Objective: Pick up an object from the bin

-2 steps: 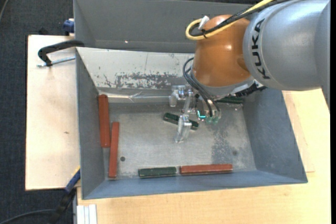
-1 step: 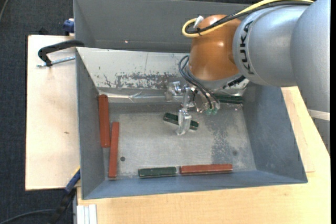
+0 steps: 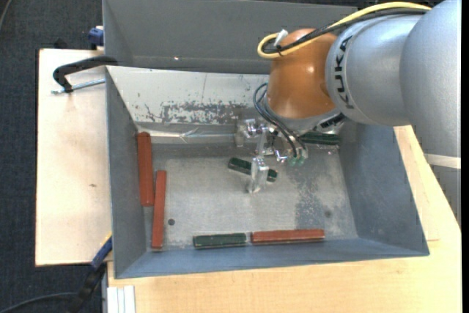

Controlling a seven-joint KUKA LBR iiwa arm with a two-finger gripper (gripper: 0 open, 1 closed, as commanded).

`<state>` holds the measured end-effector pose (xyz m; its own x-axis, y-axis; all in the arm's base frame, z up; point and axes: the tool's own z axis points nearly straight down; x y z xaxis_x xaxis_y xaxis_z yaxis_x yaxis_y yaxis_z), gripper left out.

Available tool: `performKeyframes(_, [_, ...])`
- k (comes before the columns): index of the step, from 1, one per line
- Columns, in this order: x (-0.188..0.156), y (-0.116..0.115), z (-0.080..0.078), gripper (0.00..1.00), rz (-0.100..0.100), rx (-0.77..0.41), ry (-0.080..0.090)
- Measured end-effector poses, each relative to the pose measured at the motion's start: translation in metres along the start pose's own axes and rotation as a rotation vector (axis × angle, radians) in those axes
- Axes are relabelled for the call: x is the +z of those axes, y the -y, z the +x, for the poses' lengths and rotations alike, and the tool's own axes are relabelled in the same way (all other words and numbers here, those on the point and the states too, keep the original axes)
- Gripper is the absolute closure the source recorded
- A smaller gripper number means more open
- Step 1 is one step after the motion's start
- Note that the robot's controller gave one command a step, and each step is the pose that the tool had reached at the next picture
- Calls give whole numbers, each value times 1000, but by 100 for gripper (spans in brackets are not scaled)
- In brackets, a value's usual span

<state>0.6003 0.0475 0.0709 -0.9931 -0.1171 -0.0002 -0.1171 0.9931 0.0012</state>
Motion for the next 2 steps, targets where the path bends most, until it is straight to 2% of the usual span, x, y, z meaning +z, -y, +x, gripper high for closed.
performKeyframes(1, [-1, 0, 0, 100, -1, 1, 2])
performKeyframes(2, [-148, -9, 21, 100, 1, -66, 14])
